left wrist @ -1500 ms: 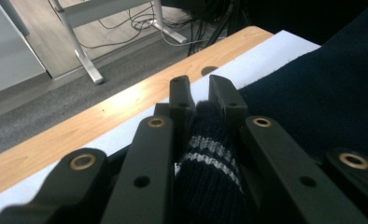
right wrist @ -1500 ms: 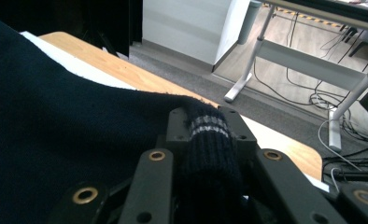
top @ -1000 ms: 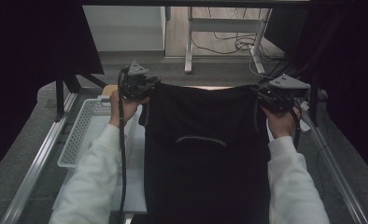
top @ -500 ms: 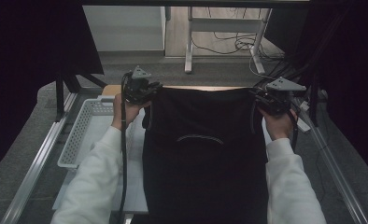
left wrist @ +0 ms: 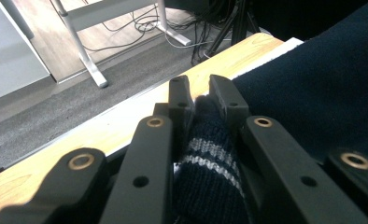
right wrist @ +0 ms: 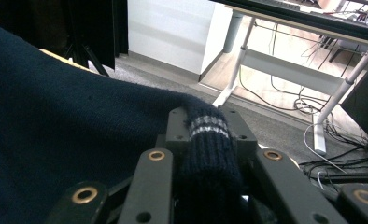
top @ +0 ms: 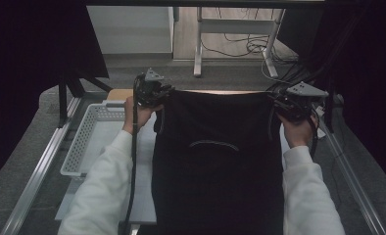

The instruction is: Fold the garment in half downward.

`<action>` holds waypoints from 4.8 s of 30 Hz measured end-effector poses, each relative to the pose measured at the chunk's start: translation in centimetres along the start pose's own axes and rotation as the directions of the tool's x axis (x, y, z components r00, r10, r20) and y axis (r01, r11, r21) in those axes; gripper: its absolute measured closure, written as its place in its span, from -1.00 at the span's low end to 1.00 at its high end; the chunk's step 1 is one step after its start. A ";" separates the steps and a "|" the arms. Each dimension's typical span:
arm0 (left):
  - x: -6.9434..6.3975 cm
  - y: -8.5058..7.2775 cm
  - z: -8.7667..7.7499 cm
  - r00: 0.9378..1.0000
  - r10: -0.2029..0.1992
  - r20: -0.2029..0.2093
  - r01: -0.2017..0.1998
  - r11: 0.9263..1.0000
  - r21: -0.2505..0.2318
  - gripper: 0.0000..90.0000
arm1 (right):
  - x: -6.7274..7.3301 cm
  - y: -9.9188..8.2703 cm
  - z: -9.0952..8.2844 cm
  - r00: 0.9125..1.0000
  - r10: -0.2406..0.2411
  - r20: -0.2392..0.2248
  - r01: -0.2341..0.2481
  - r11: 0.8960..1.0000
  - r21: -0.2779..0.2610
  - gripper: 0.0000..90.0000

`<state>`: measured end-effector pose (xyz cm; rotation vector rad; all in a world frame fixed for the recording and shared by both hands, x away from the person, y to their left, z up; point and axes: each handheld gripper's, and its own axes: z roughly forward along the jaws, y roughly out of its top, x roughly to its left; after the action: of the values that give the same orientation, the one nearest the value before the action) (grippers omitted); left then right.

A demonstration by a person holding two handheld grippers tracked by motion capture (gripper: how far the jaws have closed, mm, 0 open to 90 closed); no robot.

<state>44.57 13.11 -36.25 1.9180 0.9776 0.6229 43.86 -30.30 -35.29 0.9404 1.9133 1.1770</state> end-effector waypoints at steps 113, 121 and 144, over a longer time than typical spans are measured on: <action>-6.9 -13.9 4.0 0.988 0.021 0.154 -0.059 0.967 0.248 0.88 | 10.0 -12.1 4.2 0.944 -0.031 -0.328 0.137 0.943 0.304 0.74; -8.1 -13.8 2.2 0.984 0.034 0.175 -0.073 0.972 0.224 0.88 | 10.2 -11.6 1.9 0.941 -0.058 -0.335 0.153 0.951 0.267 0.75; -10.8 -15.5 -0.8 0.975 0.049 0.219 -0.096 0.974 0.206 0.88 | 11.7 -13.5 -2.6 0.925 -0.067 -0.373 0.185 0.939 0.290 0.75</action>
<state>31.88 9.50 -49.82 2.1694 0.8693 0.3537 32.86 -25.85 -48.94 0.7839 2.4796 1.0296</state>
